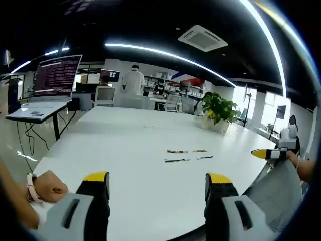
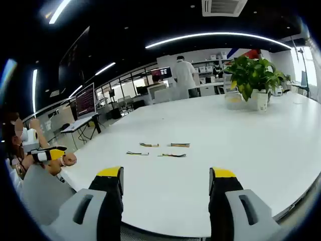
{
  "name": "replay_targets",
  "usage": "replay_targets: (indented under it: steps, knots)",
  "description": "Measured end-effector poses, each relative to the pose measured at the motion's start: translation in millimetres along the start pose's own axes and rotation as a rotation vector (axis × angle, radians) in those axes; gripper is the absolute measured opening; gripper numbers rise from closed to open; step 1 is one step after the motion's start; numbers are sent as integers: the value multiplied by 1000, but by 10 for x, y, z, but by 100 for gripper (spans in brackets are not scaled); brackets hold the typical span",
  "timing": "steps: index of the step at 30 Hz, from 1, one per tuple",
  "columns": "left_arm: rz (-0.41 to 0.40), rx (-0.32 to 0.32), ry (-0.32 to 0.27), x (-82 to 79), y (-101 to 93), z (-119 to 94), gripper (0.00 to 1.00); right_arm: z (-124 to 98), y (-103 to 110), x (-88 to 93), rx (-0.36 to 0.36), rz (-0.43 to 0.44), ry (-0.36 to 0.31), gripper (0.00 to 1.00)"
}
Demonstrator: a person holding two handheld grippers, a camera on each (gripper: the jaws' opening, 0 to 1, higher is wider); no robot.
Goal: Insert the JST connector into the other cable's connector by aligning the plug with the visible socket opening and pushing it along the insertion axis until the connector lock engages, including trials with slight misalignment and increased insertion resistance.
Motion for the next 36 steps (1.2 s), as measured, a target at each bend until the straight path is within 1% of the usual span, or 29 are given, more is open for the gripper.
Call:
replay_targets:
  steps: [4, 14, 19, 36]
  knots:
    - [3, 2, 8, 5, -3, 1, 75, 6, 10, 13, -8, -4, 11, 69]
    - [7, 12, 26, 16, -8, 3, 74, -5, -3, 1, -2, -3, 13, 67]
    - [9, 11, 25, 17, -6, -1, 74, -4, 12, 3, -7, -11, 23, 67]
    - [13, 4, 24, 23, 4, -9, 71, -12, 25, 0, -4, -6, 16, 65]
Point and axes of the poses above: the point that each gripper's makers call its tool centre point, and the gripper's own axes: z roughly forward along the fingers, y roughly to its left, x roughly out of its underside, the point moved 9 cm from there along -z, roughly backward along the fingers, and after that the axes turned 11 degrees about z, right-handed, at the moved point
